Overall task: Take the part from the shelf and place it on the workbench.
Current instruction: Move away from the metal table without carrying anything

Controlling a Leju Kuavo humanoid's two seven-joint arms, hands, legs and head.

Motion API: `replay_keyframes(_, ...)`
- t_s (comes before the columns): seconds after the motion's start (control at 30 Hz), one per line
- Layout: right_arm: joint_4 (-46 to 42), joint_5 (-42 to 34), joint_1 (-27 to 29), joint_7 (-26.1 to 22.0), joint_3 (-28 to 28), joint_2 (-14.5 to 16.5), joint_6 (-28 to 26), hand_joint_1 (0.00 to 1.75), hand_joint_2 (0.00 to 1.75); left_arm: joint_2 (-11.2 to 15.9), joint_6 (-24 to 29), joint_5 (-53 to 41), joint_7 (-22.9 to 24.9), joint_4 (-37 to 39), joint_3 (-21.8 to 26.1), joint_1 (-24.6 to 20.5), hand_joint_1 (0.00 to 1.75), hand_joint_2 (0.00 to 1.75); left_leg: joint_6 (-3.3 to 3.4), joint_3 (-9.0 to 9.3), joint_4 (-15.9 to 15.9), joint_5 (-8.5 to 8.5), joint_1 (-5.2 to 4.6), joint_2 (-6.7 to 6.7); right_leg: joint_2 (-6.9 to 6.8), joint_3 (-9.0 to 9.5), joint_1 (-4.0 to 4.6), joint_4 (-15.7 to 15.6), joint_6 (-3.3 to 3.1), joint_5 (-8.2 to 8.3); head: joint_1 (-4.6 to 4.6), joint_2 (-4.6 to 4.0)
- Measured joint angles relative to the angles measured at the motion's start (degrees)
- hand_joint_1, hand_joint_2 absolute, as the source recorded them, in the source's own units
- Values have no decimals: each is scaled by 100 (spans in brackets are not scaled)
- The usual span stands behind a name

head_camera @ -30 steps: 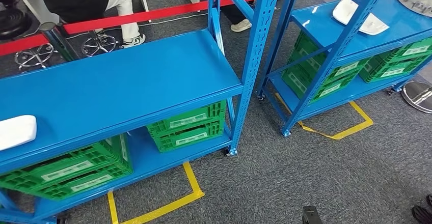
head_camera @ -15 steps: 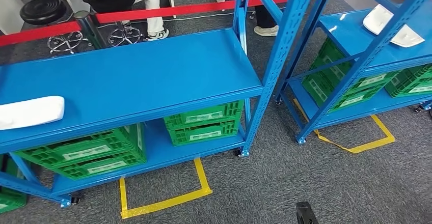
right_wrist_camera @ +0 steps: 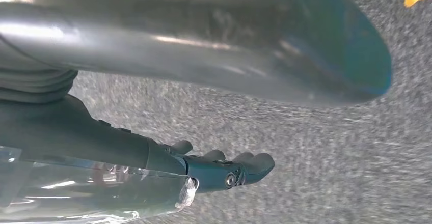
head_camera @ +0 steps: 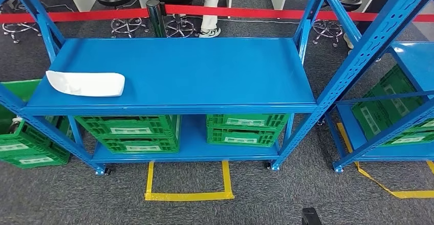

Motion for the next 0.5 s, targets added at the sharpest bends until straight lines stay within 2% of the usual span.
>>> replay_keyframes(0.03,0,0,-5,1,1,-7,1,0,0,-3,0,-3,0,0,-1,1,0,0,-32,-23,0,19,14,-60,12,23,5,-48,-10,-10,1,0)
replay_keyframes(0.07,-2,-1,-15,3,1,-5,6,0,0,1,0,-7,0,1,-1,6,0,0,-68,-46,-9,39,23,-125,-41,42,7,-89,-6,5,12,0)
replay_keyframes(0.1,-3,-1,-31,4,1,1,12,0,0,4,-1,-10,0,1,-1,14,0,0,-99,-65,2,30,17,-76,-107,62,2,-131,-7,32,22,0)
replay_keyframes(0.17,-6,-1,-34,8,2,16,26,0,0,15,-2,-15,1,2,-1,18,0,0,-163,-186,224,-162,-7,267,-242,90,-24,-239,-26,97,-31,0)
replay_keyframes(0.2,-5,-5,-23,8,3,23,27,0,0,18,-2,-15,1,1,-1,14,0,0,-196,-312,504,-352,7,480,-303,95,-31,-269,-32,115,-75,1)
replay_keyframes(0.23,-4,-14,-4,9,4,26,23,0,0,21,-2,-15,1,1,-1,10,0,0,-240,-476,854,-552,34,591,-367,93,-34,-279,-40,119,-121,0)
replay_keyframes(0.27,-1,-30,10,17,5,32,8,0,0,22,-2,-15,1,1,-1,13,0,0,-282,-625,1191,-701,72,613,-433,89,-39,-276,-39,119,-149,0)
replay_keyframes(0.3,2,-45,17,36,5,37,-11,0,0,24,-2,-15,2,1,-1,20,0,0,-320,-707,1404,-760,106,612,-484,86,-44,-271,-32,116,-162,0)
replay_keyframes(0.33,3,-56,14,60,5,40,-30,0,0,26,-2,-15,3,2,-1,28,0,0,-354,-685,1416,-706,135,610,-527,86,-55,-265,-19,110,-171,0)
replay_keyframes(0.37,4,-60,7,86,8,44,-45,0,0,28,-2,-16,4,2,-1,34,0,0,-384,-548,1207,-553,160,612,-553,88,-69,-252,1,100,-179,0)
replay_keyframes(0.4,3,-49,-1,107,12,47,-51,0,0,31,-2,-19,5,2,-1,35,0,0,-409,-329,835,-357,182,627,-570,91,-84,-229,33,83,-188,0)
replay_keyframes(0.43,2,-33,-6,120,18,48,-60,0,0,32,-2,-25,10,1,-1,32,0,0,-424,-112,461,-231,186,647,-579,89,-89,-199,74,60,-212,-1)
replay_keyframes(0.47,1,-13,-9,132,25,53,-71,0,44,33,-1,-36,21,1,-1,29,0,0,-406,52,169,-154,187,665,-584,83,-87,-165,113,41,-234,0)
replay_keyframes(0.5,1,11,-11,147,32,57,-87,0,87,33,-1,-48,44,1,-1,29,0,0,-373,141,-2,-140,189,679,-586,76,-82,-134,147,15,-240,0)
